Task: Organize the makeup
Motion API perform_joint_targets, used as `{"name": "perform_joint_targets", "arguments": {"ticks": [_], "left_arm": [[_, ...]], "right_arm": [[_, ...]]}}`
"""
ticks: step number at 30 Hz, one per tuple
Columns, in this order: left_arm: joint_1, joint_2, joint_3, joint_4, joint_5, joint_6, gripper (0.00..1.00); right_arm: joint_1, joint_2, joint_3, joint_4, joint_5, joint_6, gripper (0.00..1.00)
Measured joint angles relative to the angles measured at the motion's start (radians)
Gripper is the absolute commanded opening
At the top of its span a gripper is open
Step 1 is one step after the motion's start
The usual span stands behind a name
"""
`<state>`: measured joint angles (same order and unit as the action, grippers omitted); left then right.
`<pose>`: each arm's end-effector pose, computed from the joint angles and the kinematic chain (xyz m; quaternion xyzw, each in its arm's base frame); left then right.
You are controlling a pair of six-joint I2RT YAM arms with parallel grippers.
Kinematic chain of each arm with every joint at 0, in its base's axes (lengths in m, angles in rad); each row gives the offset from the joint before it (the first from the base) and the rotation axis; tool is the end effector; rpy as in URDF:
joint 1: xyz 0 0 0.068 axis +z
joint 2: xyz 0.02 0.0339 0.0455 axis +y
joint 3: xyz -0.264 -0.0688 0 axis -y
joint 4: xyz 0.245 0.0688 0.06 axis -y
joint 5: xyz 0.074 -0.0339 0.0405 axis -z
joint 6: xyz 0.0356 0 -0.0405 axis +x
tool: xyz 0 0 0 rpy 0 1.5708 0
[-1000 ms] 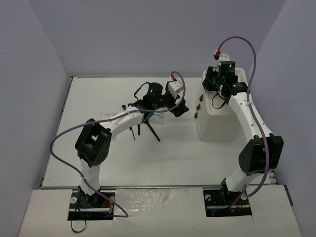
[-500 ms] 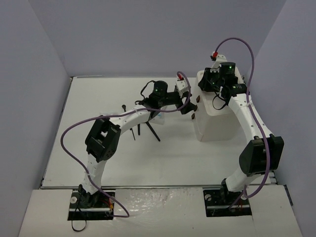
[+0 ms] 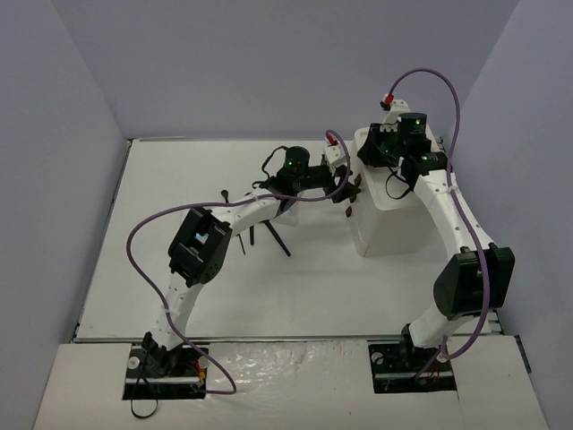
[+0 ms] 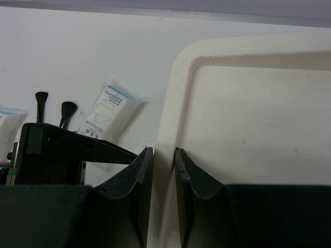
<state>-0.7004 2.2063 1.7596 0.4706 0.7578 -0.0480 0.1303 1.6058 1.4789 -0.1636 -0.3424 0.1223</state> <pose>0.3844 -0.3561 0.2766 0.4587 0.5300 -0.4835 0.5243 0.3781 0.0616 0.3750 -0.1049 0.7899 0.2097 0.5667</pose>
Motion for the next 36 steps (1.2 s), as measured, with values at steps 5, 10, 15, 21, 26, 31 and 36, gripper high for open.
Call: {"name": "perform_joint_targets", "arguments": {"ticks": [5,10,15,21,26,31,36], "left_arm": [[0.002,0.006,0.014,0.015,0.001,-0.017,0.41],[0.003,0.008,0.019,0.045,0.008,-0.041,0.31],[0.003,0.021,0.024,0.066,0.041,-0.066,0.07],[0.003,0.027,0.024,0.088,0.057,-0.092,0.00],[0.001,0.010,-0.020,0.127,0.038,-0.091,0.00],[0.000,-0.052,-0.116,0.149,-0.012,-0.083,0.00],[0.014,-0.139,-0.231,0.149,-0.045,-0.078,0.00]], "right_arm": [[0.000,-0.003,-0.007,0.008,0.000,0.000,0.00],[0.000,-0.005,-0.012,0.014,0.001,0.000,0.00],[-0.002,-0.005,-0.013,0.017,0.000,0.000,0.00],[-0.006,-0.008,-0.017,0.019,-0.004,0.003,0.00],[-0.006,-0.011,-0.022,0.023,-0.004,0.007,0.00],[-0.008,-0.012,-0.024,0.023,-0.003,0.013,0.00],[-0.018,-0.013,-0.026,0.024,-0.004,0.022,0.00]]}}
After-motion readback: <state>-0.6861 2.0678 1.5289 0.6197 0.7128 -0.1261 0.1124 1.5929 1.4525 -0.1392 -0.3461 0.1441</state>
